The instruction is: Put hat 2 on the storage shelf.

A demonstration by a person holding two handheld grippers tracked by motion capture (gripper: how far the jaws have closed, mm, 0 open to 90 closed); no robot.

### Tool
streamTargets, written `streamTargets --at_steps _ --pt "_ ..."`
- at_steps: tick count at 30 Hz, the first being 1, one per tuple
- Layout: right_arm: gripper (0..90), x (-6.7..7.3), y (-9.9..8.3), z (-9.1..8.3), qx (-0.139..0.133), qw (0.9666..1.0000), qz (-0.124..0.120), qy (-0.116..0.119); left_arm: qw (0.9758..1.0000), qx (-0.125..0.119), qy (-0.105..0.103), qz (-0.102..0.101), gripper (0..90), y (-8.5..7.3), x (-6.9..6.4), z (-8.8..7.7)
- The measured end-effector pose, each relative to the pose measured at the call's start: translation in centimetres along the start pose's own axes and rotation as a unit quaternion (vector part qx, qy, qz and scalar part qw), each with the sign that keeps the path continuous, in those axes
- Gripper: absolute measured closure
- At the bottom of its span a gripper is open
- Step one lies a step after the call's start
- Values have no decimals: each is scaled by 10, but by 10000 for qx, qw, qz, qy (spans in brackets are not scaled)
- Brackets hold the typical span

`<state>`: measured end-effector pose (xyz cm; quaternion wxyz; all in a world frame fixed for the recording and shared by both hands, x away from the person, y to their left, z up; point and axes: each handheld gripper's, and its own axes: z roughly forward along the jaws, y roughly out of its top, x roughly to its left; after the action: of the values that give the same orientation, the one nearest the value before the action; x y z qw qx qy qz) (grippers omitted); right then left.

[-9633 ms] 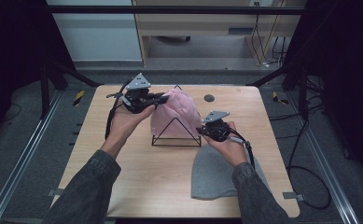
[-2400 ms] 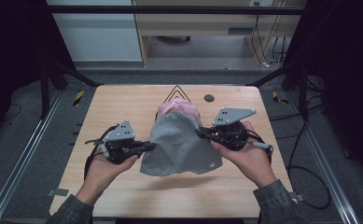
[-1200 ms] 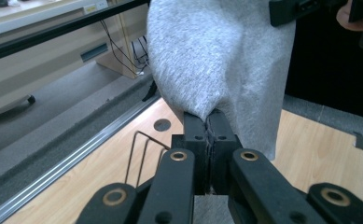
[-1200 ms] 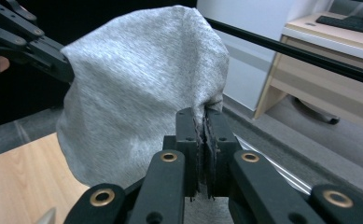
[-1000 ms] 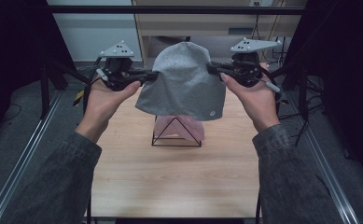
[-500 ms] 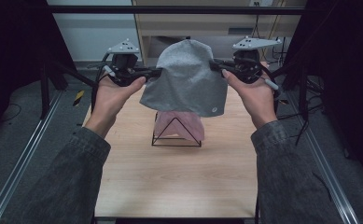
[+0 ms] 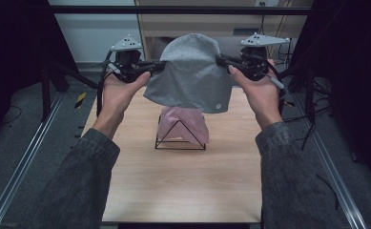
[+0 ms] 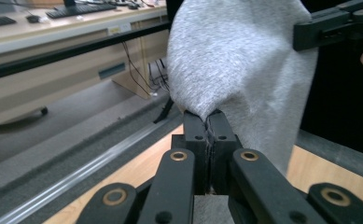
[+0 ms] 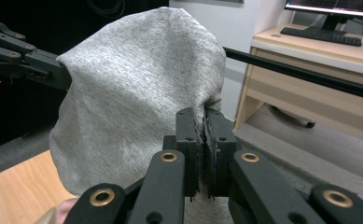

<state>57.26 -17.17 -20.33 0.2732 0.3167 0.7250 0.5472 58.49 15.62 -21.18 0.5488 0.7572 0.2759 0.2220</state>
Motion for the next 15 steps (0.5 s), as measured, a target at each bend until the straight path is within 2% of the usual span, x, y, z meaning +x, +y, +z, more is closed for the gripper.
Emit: streamTargets --at_steps 3,5,9,15 --pt "860 -2 -2 3 -32 10000 -6 -13 10000 -49 69 -1 887 -1 2 3" --pt "860 -5 -2 6 -65 10000 33 1 9999 -73 63 -70 887 1 3 6" --pt "860 -9 0 8 -96 9999 44 -58 9999 -85 130 66 887 8 3 8" --pt "860 -18 2 11 -221 9996 173 -43 9997 -60 179 121 887 14 5 14"
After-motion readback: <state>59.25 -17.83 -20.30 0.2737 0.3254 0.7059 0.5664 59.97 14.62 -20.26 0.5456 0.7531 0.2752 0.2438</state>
